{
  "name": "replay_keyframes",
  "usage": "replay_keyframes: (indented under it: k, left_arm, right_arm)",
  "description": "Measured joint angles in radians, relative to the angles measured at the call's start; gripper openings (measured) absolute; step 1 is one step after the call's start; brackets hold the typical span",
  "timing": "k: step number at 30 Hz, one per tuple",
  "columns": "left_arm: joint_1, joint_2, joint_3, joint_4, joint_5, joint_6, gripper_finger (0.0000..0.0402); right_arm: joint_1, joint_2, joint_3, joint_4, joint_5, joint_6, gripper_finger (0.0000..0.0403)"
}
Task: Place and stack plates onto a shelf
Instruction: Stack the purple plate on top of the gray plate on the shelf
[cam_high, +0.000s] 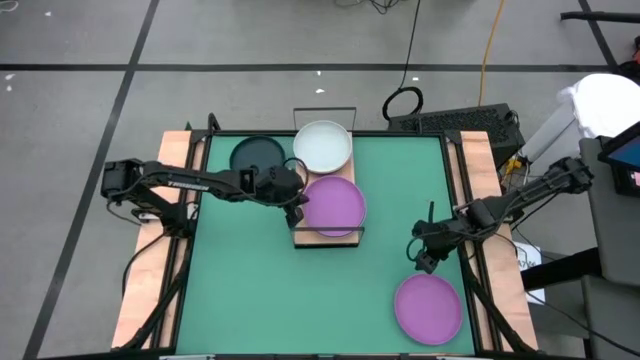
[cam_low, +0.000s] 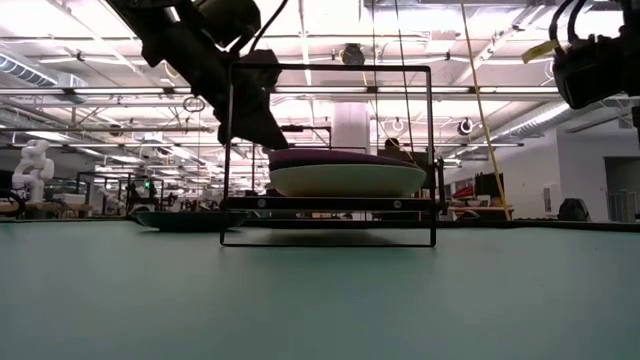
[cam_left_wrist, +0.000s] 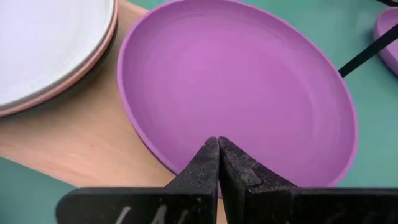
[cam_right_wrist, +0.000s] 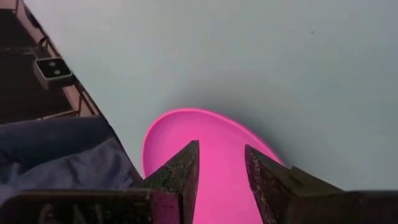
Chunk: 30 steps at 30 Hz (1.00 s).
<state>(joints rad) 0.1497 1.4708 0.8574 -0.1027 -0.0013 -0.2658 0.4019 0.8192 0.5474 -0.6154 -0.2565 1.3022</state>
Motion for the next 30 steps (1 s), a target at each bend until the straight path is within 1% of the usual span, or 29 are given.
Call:
replay_keyframes:
  k: [4,8,13,16,21,25,28,30]
  left_arm:
    - [0.0,0.0,0.0,0.0,0.0,-0.024,0.0003]
    - [-0.001,-0.01,0.0,-0.008,0.001,-0.061,0.0003]
    - [-0.004,-0.016,0.0,-0.028,0.002,-0.168,0.0003]
    - [-0.008,-0.028,0.0,-0.04,0.002,-0.189,0.0003]
    - [-0.021,-0.045,0.0,-0.047,0.002,-0.21,0.0003]
    - [-0.027,-0.057,-0.001,-0.088,0.001,-0.225,0.0003]
    - [-0.027,-0.071,0.0,-0.114,0.001,-0.243,0.0003]
    - [-0.027,-0.085,0.0,-0.128,0.0,-0.252,0.0003]
  right_arm:
    - [0.031,0.0,0.0,-0.001,-0.003,-0.021,0.0114]
    - [0.072,0.0,0.0,0.0,0.003,-0.113,0.0114]
    - [0.133,0.0,-0.001,0.067,0.094,-0.346,0.0117]
    - [0.156,0.0,-0.001,0.042,0.159,-0.403,0.0126]
    - [0.163,0.004,-0.017,0.001,0.2,-0.456,0.0161]
    - [0.163,0.007,-0.07,0.018,0.189,-0.458,0.0191]
    - [0.163,0.008,-0.116,0.03,0.151,-0.449,0.0197]
    - [0.163,0.008,-0.138,0.055,0.149,-0.435,0.0194]
